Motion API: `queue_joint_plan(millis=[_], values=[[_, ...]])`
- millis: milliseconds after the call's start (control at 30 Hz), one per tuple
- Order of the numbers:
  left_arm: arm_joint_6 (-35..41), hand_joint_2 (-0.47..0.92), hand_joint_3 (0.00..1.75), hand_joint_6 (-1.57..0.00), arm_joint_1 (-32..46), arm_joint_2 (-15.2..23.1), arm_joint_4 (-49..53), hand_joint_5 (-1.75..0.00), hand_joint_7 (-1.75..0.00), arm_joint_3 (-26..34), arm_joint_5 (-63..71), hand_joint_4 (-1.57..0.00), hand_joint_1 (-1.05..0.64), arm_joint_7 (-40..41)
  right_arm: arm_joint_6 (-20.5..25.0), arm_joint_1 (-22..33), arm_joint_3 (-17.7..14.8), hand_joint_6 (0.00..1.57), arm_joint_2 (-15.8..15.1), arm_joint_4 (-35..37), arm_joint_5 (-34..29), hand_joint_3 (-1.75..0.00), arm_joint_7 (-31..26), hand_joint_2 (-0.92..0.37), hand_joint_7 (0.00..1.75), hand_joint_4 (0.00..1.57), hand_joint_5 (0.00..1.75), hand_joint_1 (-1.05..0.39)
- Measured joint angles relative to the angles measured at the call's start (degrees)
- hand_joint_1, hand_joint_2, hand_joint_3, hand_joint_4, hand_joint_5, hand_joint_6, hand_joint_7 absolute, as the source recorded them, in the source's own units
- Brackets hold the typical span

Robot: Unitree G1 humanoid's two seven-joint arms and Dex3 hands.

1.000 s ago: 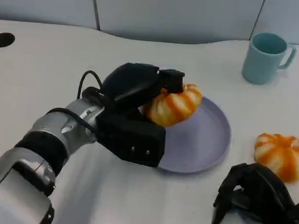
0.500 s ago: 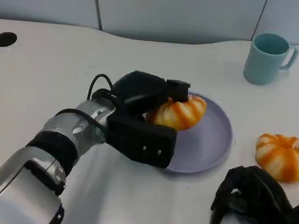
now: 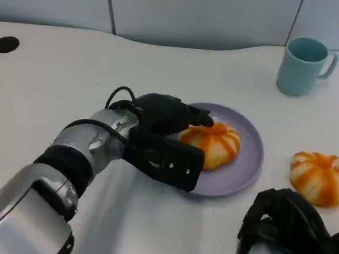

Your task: Grasp the bread from the table and place it into the plate.

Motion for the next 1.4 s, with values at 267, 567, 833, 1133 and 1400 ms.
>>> queue_joint_plan(millis=[267, 567, 833, 1133, 1400], values=[[0.01, 0.92, 0.36, 0.00, 0.01, 0.31, -2.49, -0.04, -0.38, 2.30, -3.17, -0.04, -0.84, -3.66, -0.40, -0.10, -0.02, 1.57, 0.04, 0.37, 0.03, 0.00, 0.26, -0.50, 0.38, 1.57, 0.60, -1.05], [-6.49, 0.92, 0.33, -0.16, 5.83, 2.63, -8.47, -1.11, -0.81, 12.07, -14.45, 0.00, -0.72, -2.93, -0.42, -0.24, 0.02, 1.57, 0.07, 0.38, -0.10, 0.00, -0.14, -0.51, 0.39, 1.57, 0.61, -1.05], [-8.77, 0.92, 0.27, -0.36, 19.54, 1.29, -18.35, -1.14, -0.68, 24.97, -37.21, -0.23, -0.65, -13.04, -0.62, -0.75, -0.11, 1.57, -0.10, 1.10, -0.21, 0.00, -0.31, -0.51, 0.40, 1.57, 0.61, -1.05], [6.66, 0.92, 0.17, -0.59, 33.76, -3.41, -38.33, -0.95, -0.41, 34.22, -61.62, -0.55, -0.60, -23.02, -1.06, -1.78, -0.53, 1.57, -0.18, 2.79, -0.09, 0.00, 0.08, -0.51, 0.39, 1.57, 0.60, -1.05], [25.09, 0.92, 0.43, -0.63, 47.43, -6.41, -54.70, -1.21, -0.59, 40.05, -78.30, -0.56, -0.66, -25.16, -1.87, -1.84, -0.41, 1.57, -0.13, 3.00, -0.42, -0.01, -0.40, -0.52, 0.40, 1.57, 0.61, -1.05]])
